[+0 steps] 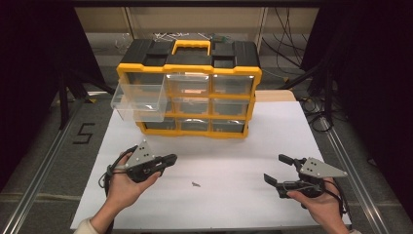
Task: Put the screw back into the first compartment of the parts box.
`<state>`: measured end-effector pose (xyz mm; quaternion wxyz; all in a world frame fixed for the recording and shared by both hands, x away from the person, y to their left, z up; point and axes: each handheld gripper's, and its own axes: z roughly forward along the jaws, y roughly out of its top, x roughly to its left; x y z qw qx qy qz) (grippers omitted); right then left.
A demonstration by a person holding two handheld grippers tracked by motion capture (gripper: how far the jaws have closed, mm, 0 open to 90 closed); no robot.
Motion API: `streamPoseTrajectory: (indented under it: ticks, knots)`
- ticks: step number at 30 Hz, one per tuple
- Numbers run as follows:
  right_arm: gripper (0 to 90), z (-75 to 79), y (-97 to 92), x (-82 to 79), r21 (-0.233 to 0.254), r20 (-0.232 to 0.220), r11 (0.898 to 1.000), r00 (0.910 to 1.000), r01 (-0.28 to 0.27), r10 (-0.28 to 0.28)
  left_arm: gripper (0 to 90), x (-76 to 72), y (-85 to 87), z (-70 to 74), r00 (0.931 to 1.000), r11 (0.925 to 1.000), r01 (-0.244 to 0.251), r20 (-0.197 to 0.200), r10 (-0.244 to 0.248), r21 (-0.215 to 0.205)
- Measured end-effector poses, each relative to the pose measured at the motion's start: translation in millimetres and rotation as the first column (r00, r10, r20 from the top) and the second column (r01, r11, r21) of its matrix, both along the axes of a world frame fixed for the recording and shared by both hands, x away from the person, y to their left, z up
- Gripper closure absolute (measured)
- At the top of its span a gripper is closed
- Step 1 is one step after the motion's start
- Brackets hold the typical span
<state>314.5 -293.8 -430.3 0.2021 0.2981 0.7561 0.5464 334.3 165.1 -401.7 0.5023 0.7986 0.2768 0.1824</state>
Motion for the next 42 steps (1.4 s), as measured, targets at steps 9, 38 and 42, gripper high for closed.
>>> streamPoseTrajectory:
  ticks: [9,38,42]
  knots:
    - [15.4,-0.2,-0.5,0.9,0.002,0.018,1.000,0.9998,0.006,-0.006,85.5,-2.4,12.8,3.4,0.9991,0.9994,-0.031,0.028,0.031,-0.014]
    - [15.5,-0.5,-0.2,0.9,0.004,-0.003,1.000,1.0000,0.002,-0.002,85.5,-0.6,41.6,17.3,0.9879,0.9921,-0.110,0.104,0.115,-0.060]
    - [15.5,-0.5,-0.5,1.5,-0.002,0.014,1.000,0.9999,0.006,-0.006,85.5,-0.1,44.6,18.4,0.9859,0.9905,-0.119,0.109,0.126,-0.068]
